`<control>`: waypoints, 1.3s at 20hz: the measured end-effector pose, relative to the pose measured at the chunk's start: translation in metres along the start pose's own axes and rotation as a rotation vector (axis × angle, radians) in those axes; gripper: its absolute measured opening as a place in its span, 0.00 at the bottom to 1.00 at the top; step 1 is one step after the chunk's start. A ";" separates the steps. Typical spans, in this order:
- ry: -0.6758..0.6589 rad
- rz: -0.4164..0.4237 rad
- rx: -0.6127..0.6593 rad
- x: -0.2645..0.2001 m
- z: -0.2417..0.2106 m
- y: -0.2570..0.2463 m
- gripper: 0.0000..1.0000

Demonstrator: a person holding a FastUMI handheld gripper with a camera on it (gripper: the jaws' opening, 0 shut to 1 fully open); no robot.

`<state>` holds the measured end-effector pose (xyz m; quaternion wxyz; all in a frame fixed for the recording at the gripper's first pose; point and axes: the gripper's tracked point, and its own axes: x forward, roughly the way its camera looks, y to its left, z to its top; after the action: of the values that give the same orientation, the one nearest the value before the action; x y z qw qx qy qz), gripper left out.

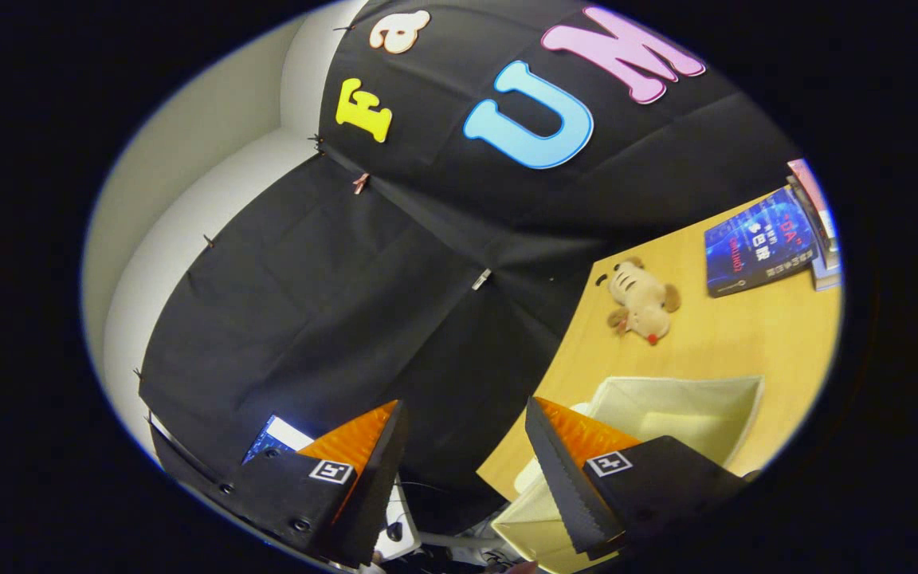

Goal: Open the storage box then place both shoes into the box .Put the left shoe in first, then the right shoe, with the right side of both shoes facing outward in a uniform manner.

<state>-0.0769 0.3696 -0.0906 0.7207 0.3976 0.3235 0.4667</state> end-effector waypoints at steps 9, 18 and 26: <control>0.008 -0.431 -0.228 -0.123 0.019 -0.112 0.91; 0.138 -0.820 -0.147 -0.251 -0.042 -0.226 0.98; 0.291 -0.941 0.056 -0.264 -0.123 -0.313 0.92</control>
<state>-0.1430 0.0798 -0.3980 0.7898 0.1583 0.5776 0.1325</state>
